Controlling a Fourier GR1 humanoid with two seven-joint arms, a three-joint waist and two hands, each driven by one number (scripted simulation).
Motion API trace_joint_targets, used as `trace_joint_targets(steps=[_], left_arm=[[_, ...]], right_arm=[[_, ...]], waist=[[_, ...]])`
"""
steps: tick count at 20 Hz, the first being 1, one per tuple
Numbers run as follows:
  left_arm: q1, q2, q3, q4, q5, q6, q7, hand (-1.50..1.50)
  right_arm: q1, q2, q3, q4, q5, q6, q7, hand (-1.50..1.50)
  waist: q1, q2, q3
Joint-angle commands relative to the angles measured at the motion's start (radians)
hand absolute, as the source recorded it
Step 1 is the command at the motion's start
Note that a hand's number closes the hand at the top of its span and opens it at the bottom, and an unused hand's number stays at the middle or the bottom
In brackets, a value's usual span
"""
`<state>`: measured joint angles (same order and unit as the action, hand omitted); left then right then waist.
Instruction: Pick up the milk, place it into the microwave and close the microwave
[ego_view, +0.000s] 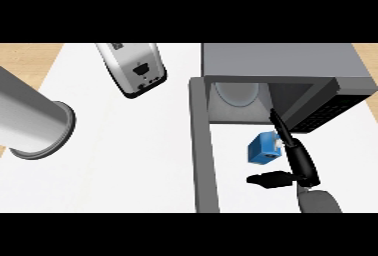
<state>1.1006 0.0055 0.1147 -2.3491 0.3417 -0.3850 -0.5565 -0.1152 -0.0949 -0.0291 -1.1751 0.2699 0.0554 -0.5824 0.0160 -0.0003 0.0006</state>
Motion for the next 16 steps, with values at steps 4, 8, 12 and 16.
trace_joint_targets(steps=[4, 8, 12, 16], left_arm=[[0.020, -0.005, 0.002, -0.012, 0.015, -0.024, -0.019, -1.50], [0.020, -0.005, 0.058, 0.025, 0.044, -0.072, -0.036, -1.50], [0.022, -0.005, 0.013, 0.014, 0.026, -0.048, -0.022, -1.50], [-0.034, -0.005, 0.011, 0.040, -0.021, -0.006, -0.023, -1.50]], right_arm=[[-0.093, -0.001, -0.028, 0.248, 0.041, -0.054, -0.112, 1.50], [-0.114, 0.014, -0.045, 0.327, 0.074, -0.153, -0.185, -1.50], [-0.143, -0.028, -0.046, 0.422, 0.141, -0.233, -0.249, 1.50], [-0.193, -0.046, -0.041, 0.507, 0.189, -0.293, -0.280, 1.50]], waist=[[0.003, 0.001, 0.000], [0.004, 0.000, 0.000], [0.006, 0.002, 0.000], [0.003, 0.002, 0.000]])
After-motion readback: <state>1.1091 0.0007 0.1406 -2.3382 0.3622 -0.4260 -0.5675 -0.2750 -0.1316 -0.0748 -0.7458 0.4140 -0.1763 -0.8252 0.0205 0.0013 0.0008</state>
